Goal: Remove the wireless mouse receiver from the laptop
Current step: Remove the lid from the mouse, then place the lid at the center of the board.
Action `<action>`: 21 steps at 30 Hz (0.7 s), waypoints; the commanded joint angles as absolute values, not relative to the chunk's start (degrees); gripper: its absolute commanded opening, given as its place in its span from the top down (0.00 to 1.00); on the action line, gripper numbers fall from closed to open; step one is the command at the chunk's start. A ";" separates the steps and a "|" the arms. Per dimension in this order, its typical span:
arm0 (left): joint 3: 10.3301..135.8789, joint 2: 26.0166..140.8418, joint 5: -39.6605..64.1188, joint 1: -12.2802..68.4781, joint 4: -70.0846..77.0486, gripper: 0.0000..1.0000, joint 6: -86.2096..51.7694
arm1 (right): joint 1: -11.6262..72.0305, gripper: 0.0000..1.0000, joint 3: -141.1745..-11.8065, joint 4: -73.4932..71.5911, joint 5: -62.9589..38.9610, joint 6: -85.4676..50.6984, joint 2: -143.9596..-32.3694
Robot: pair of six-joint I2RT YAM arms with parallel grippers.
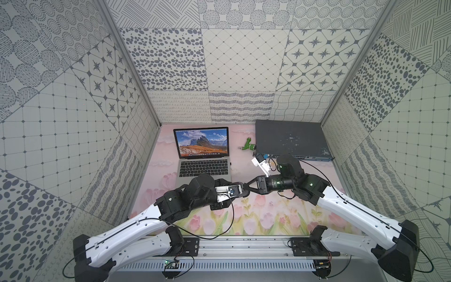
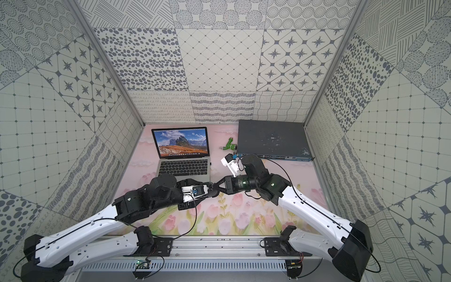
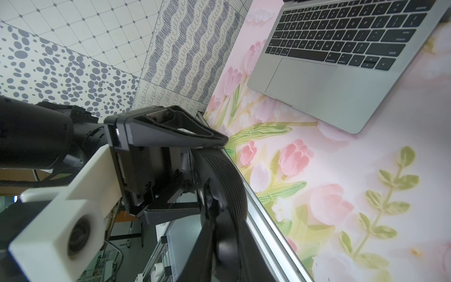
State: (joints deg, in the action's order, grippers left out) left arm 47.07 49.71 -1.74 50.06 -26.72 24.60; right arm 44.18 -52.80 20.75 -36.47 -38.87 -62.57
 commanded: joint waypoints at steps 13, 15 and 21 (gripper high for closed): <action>46.75 49.36 -0.82 50.26 -23.82 0.85 23.01 | 27.44 1.00 -57.64 34.53 -26.57 -31.53 -57.01; 46.83 49.89 -0.41 50.25 -23.90 0.85 22.65 | 27.43 1.00 -59.93 39.77 -16.38 -27.56 -59.26; 46.96 50.90 -0.09 50.26 -24.36 0.85 21.85 | 27.59 1.00 -60.56 41.19 -6.11 -23.61 -70.29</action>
State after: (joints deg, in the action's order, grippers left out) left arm 46.85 50.57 -1.54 50.28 -26.72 23.70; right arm 27.57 -60.75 38.11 -14.33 -27.62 -67.18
